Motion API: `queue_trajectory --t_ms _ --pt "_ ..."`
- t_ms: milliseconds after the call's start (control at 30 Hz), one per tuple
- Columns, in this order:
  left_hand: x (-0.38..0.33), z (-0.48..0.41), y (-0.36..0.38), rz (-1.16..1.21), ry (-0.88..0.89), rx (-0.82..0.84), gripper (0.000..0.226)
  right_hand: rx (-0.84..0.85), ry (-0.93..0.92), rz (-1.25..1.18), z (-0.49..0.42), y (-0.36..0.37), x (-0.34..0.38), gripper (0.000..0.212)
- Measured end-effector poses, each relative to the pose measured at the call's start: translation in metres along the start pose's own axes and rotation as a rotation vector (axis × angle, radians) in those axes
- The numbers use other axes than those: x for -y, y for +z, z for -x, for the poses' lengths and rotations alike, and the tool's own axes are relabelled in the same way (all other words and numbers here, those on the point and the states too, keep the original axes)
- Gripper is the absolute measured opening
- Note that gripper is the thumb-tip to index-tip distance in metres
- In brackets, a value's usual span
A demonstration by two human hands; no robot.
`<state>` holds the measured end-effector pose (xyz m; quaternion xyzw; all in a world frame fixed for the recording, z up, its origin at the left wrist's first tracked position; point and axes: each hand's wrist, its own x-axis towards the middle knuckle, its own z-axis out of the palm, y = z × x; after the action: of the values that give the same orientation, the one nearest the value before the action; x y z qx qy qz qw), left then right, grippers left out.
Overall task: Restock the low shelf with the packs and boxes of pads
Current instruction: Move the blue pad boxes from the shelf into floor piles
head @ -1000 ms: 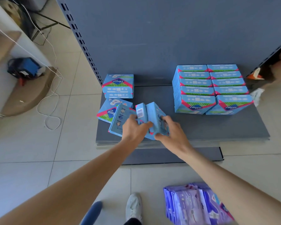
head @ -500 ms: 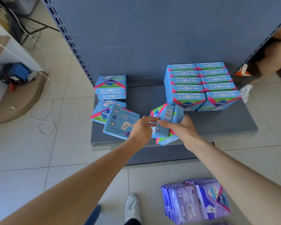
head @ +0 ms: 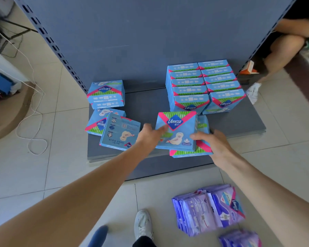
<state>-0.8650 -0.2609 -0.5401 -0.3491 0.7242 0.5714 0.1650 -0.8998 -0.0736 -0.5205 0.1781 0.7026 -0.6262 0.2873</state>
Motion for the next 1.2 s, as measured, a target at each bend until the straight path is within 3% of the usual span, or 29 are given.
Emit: queue_trajectory --t_ms 100,233,333,433,500,567,633,667,733,833,1033,1200 --pt "-0.007 0.007 0.027 0.132 -0.06 0.185 0.036 -0.033 -0.016 -0.049 0.009 -0.026 -0.004 0.06" --pt "-0.013 0.022 0.07 0.18 -0.094 0.344 0.039 -0.143 -0.011 -0.194 0.025 -0.059 -0.013 0.069" --pt "-0.017 0.036 0.103 0.15 -0.077 0.464 0.035 -0.202 -0.031 -0.189 0.042 -0.087 -0.023 0.044" --pt "-0.015 0.054 0.137 0.092 -0.034 0.528 0.032 -0.272 -0.026 -0.184 0.06 -0.122 -0.043 0.056" --pt "-0.007 0.066 0.161 0.07 0.007 0.572 0.027 -0.287 -0.032 -0.169 0.078 -0.146 -0.06 0.036" --pt "0.006 0.081 0.187 0.009 0.034 0.59 0.025 -0.3 -0.013 -0.202 0.1 -0.17 -0.081 0.017" --pt "0.024 0.098 0.213 -0.084 0.068 0.597 0.016 -0.322 0.011 -0.187 0.125 -0.193 -0.111 0.014" --pt "0.035 0.106 0.228 -0.135 0.073 0.596 0.018 -0.338 0.02 -0.167 0.139 -0.204 -0.128 0.018" --pt "0.059 0.125 0.256 -0.245 0.078 0.623 0.044 -0.351 0.063 -0.143 0.166 -0.225 -0.167 0.024" --pt "0.096 0.159 0.293 -0.386 0.09 0.689 0.051 -0.406 0.12 -0.245 0.209 -0.25 -0.225 0.006" --pt "0.153 0.208 0.356 -0.582 0.115 0.794 0.039 -0.516 0.153 -0.506 0.274 -0.276 -0.313 0.028" --pt "0.197 0.216 0.385 -0.782 0.172 0.821 0.041 -0.613 0.212 -0.646 0.288 -0.273 -0.377 0.02"
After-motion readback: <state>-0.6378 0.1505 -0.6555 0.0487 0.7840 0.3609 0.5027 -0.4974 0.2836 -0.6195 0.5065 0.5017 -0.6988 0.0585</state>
